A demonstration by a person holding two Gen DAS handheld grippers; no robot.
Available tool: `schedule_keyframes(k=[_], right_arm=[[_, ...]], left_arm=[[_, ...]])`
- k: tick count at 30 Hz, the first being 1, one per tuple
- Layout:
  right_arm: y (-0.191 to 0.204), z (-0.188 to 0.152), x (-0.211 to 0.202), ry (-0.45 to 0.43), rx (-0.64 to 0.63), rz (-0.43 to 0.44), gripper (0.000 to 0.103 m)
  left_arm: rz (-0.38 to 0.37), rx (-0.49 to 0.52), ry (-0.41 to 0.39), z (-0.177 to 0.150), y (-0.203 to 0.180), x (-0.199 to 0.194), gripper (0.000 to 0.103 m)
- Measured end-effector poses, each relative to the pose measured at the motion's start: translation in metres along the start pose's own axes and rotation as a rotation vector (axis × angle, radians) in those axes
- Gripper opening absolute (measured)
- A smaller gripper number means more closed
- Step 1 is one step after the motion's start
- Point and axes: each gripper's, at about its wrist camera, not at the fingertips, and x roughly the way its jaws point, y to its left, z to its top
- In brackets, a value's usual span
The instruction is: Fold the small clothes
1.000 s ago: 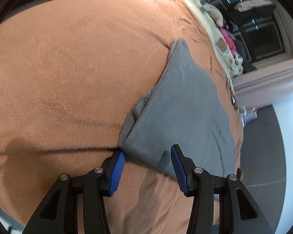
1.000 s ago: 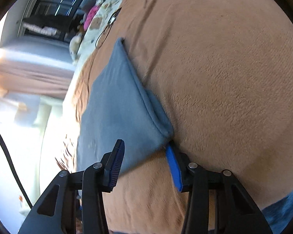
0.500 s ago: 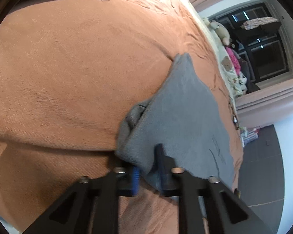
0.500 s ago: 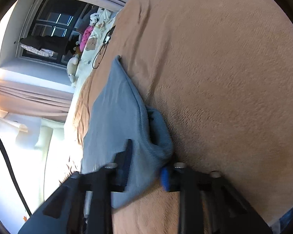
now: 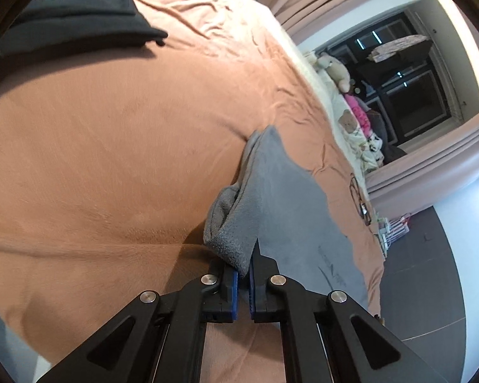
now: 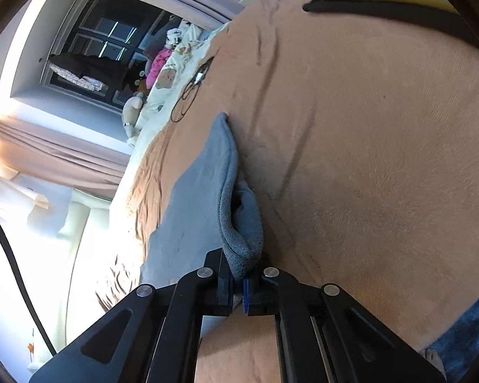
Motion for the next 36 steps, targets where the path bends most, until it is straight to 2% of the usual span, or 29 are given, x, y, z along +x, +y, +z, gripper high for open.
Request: schedule_keyframes(k=[7,17,23,27,29,31,33,35,36], right_arm=[[-0.001,-0.01,-0.011,0.021,-0.024,0.005,0.0],[-0.01,-0.015,-0.024,0.049,-0.037,-0.011,0.0],[-0.015,-0.014,-0.017,0.09,-0.049,-0.046,0.0],[-0.005,-0.008,-0.018,0.116,-0.07,-0.092,0.002],[0.004,-0.005,-0.024,0.115,-0.106,-0.115,0.004],[0.016,-0.003,-0.034,0.099,-0.159,-0.147,0.011],[0.028,-0.003,-0.043,0.076,-0.209,-0.183,0.019],[0.045,-0.003,-0.053,0.037,-0.273,-0.213,0.034],[0.054,-0.003,-0.056,0.021,-0.304,-0.222,0.045]], left_arm=[[-0.028,0.02,0.0,-0.005,0.007,-0.031,0.004],[-0.04,0.004,0.013,-0.03,0.039,-0.061,0.004],[-0.019,0.009,0.066,-0.05,0.056,-0.047,0.005],[-0.007,0.011,0.105,-0.054,0.058,-0.037,0.005],[-0.021,-0.001,0.119,-0.053,0.062,-0.034,0.01],[-0.016,0.002,0.12,-0.053,0.063,-0.033,0.031],[-0.03,-0.002,0.112,-0.053,0.066,-0.033,0.041],[-0.043,-0.011,0.108,-0.054,0.068,-0.031,0.042],[-0.041,-0.01,0.109,-0.054,0.068,-0.03,0.042]])
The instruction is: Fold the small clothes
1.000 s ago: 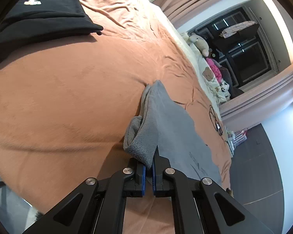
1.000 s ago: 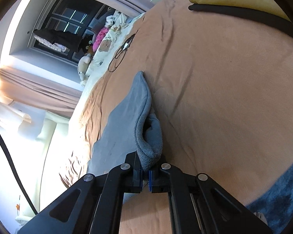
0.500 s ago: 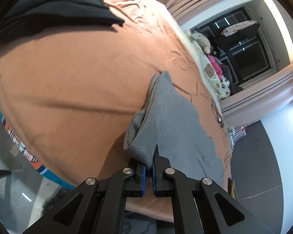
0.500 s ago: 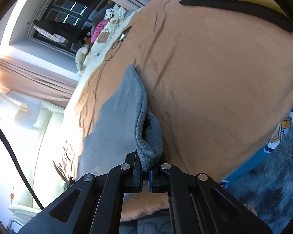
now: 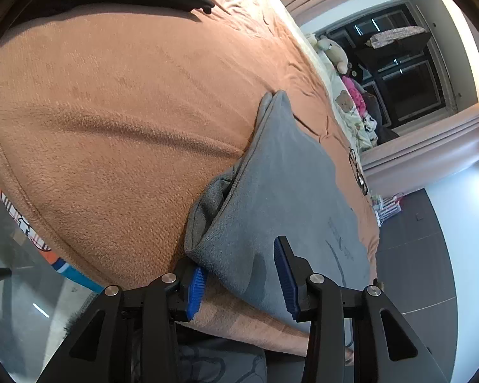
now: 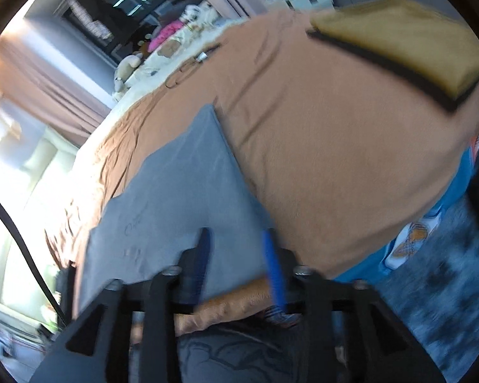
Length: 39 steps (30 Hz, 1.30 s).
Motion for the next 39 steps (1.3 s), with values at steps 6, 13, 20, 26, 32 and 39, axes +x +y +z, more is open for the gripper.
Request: schedule_keyframes(k=[6,13,20,26,32,39], right_arm=[[0.068,0.007,-0.009,-0.044,-0.189,-0.01,0.049],[0.11,-0.011,0.025,0.015,-0.315,-0.002,0.049],[0.142,-0.017,0.067,0.116,-0.383,-0.012,0.047],[0.167,-0.011,0.112,0.198,-0.469,-0.036,0.038],[0.192,-0.019,0.137,0.241,-0.549,-0.042,0.021],[0.206,-0.045,0.169,0.3,-0.606,-0.063,0.01]], left_arm=[[-0.019,0.021,-0.006,0.002,-0.003,0.006,0.049],[-0.031,0.051,-0.016,0.004,-0.006,0.012,0.05],[-0.046,0.068,-0.018,0.005,-0.008,0.018,0.05],[-0.038,0.08,-0.016,0.006,-0.006,0.02,0.044],[-0.048,0.056,0.004,0.009,0.003,0.021,0.027],[-0.09,0.018,0.024,0.011,0.015,0.019,0.009]])
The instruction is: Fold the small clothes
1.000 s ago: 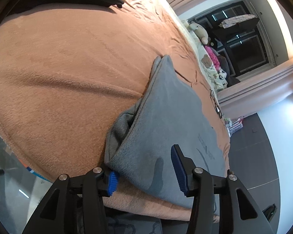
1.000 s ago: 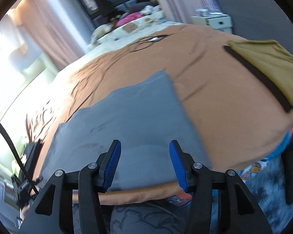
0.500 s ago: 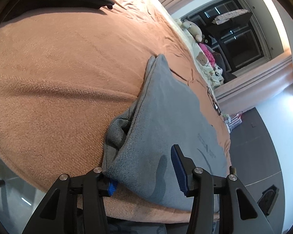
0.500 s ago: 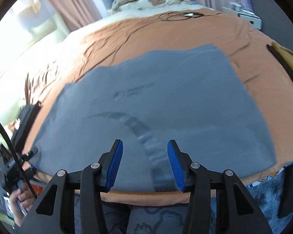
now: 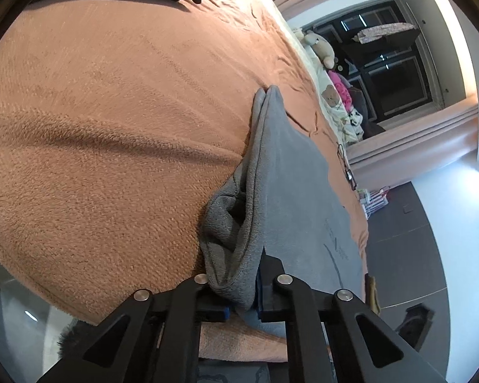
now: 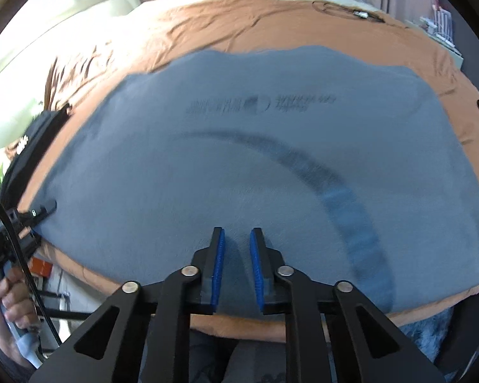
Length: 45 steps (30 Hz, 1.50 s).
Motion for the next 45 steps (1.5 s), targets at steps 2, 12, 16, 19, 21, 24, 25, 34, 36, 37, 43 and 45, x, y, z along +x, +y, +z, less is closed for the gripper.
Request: schedule_keyframes(k=[2,12,16,19,21,24,25,34,36,37,43,45], right_arm=[[0.0,-0.004,0.002,0.021,-0.007,-0.015,0.009],[0.007,0.026,0.007,0.032,-0.035,-0.044,0.003],[0.006,0.044,0.026,0.051,-0.031,-0.054,0.003],[0.005,0.058,0.038,0.049,-0.03,-0.054,0.003],[0.006,0.067,0.046,0.049,-0.034,-0.057,0.003],[0.001,0.08,0.062,0.055,-0.033,-0.055,0.003],[0.001,0.086,0.067,0.057,-0.034,-0.052,0.003],[-0.01,0.136,0.106,0.053,-0.017,-0.035,0.003],[-0.011,0.146,0.111,0.048,-0.022,-0.038,0.003],[-0.011,0.152,0.115,0.046,-0.026,-0.042,0.003],[-0.011,0.176,0.138,0.041,-0.019,-0.082,0.003],[-0.012,0.184,0.146,0.038,-0.013,-0.099,0.003]], left_arm=[[-0.015,-0.017,-0.001,0.001,0.003,-0.002,0.008],[-0.025,-0.052,-0.012,-0.001,0.005,-0.005,0.006],[-0.025,-0.073,-0.014,-0.002,0.007,-0.007,0.006],[-0.023,-0.088,-0.018,-0.004,0.008,-0.008,0.006],[-0.021,-0.097,-0.021,-0.006,0.009,-0.008,0.006],[-0.017,-0.111,-0.025,-0.007,0.009,-0.009,0.006],[-0.016,-0.118,-0.027,-0.008,0.009,-0.01,0.006],[-0.016,-0.159,-0.044,-0.015,0.014,-0.013,0.006],[-0.017,-0.167,-0.045,-0.016,0.015,-0.014,0.006],[-0.018,-0.171,-0.045,-0.016,0.015,-0.014,0.006],[-0.023,-0.188,-0.042,-0.019,0.018,-0.014,0.006],[-0.025,-0.187,-0.042,-0.019,0.018,-0.014,0.006]])
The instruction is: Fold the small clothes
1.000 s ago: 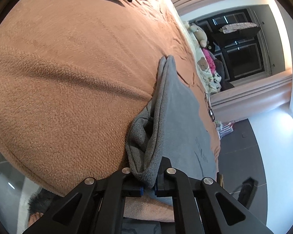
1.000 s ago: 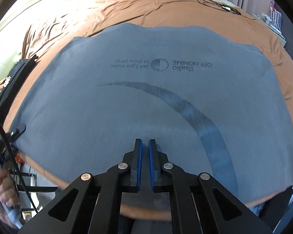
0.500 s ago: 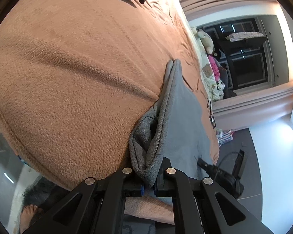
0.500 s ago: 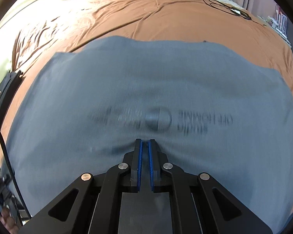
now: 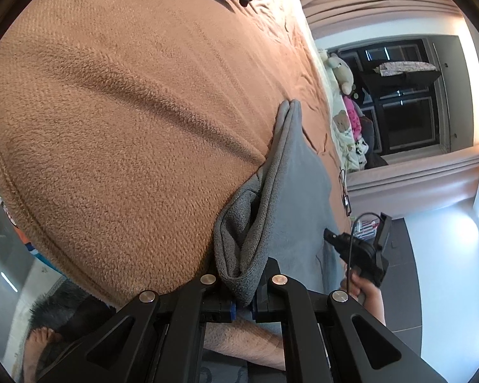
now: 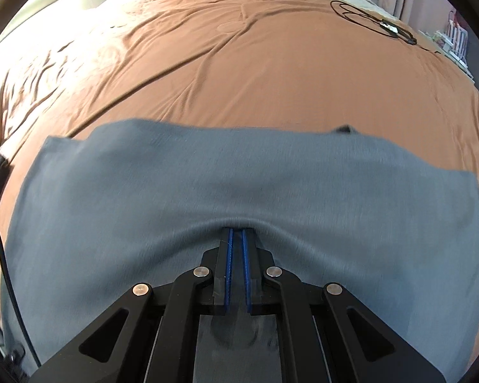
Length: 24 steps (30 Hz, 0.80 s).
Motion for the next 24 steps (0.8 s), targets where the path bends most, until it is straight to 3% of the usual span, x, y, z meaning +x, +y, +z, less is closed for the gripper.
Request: schedule_keyframes(k=[6,9,20,24], right_arm=[[0.0,0.023,0.017,-0.017,0.015,-0.047,0.001],[-0.003,0.027,0.017,-0.004,0.036,-0.031,0.001],[-0.01,-0.004,-0.046,-0.024,0.045,-0.024,0.004],[-0.01,-0.03,-0.066,-0.003,0.052,0.021,0.004]], left_arm=[[-0.015,-0.002,0.004,0.0,0.002,0.0,0.005],[-0.023,-0.005,0.008,0.001,0.002,0.0,0.005],[-0.073,-0.003,0.018,0.004,-0.005,-0.003,0.005],[-0.102,0.012,0.015,0.005,-0.017,-0.007,0.005]])
